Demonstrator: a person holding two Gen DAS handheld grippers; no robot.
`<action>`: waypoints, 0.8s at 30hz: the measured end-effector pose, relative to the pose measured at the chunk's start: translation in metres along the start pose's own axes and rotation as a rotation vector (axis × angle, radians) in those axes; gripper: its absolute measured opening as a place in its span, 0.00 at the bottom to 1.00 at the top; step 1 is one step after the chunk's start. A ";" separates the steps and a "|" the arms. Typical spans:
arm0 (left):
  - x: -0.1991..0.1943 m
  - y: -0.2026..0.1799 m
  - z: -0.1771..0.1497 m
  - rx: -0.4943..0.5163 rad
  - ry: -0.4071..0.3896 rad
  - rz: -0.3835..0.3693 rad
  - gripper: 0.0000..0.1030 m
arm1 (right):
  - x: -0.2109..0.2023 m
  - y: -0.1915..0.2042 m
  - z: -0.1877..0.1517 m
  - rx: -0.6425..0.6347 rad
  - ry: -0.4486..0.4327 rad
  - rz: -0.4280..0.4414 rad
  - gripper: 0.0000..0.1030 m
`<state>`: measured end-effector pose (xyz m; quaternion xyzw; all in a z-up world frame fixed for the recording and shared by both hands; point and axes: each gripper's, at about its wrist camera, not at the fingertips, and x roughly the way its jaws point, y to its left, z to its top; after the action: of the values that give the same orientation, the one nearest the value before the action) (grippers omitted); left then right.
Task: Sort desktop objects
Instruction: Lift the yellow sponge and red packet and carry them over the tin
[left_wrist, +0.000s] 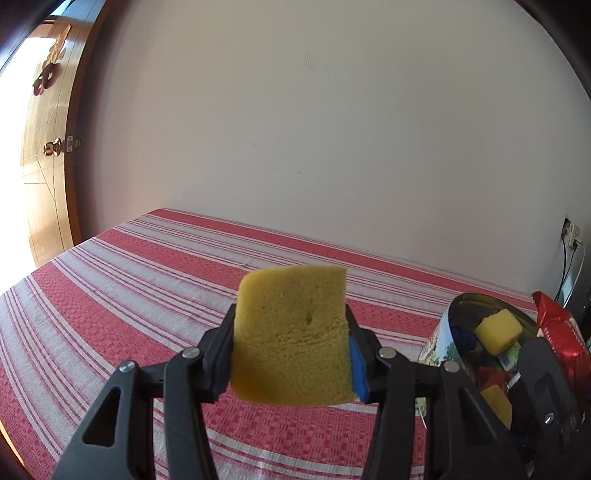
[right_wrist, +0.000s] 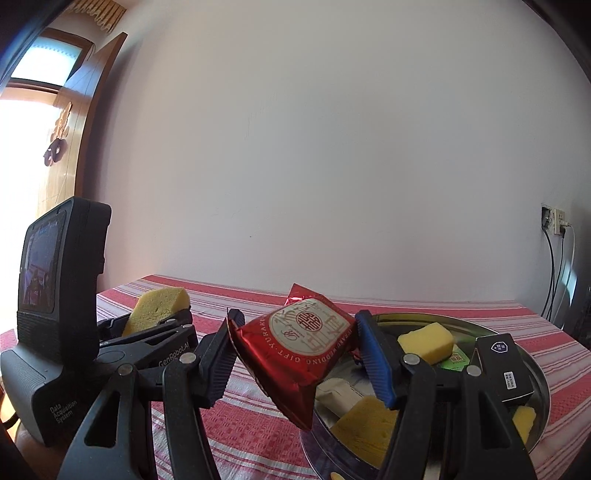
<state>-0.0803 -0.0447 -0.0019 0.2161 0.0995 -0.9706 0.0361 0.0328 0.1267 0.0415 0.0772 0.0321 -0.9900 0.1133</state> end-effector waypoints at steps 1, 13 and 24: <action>-0.001 -0.001 0.000 0.001 0.003 -0.008 0.49 | -0.001 -0.002 0.000 0.002 0.001 -0.002 0.62; -0.024 -0.036 -0.003 0.073 -0.020 -0.078 0.49 | -0.018 -0.027 0.009 0.033 -0.006 -0.050 0.62; -0.041 -0.067 -0.004 0.124 -0.022 -0.159 0.49 | -0.039 -0.050 0.016 0.065 -0.022 -0.110 0.62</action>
<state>-0.0491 0.0228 0.0240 0.1986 0.0559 -0.9770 -0.0535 0.0567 0.1823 0.0653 0.0682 0.0032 -0.9961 0.0565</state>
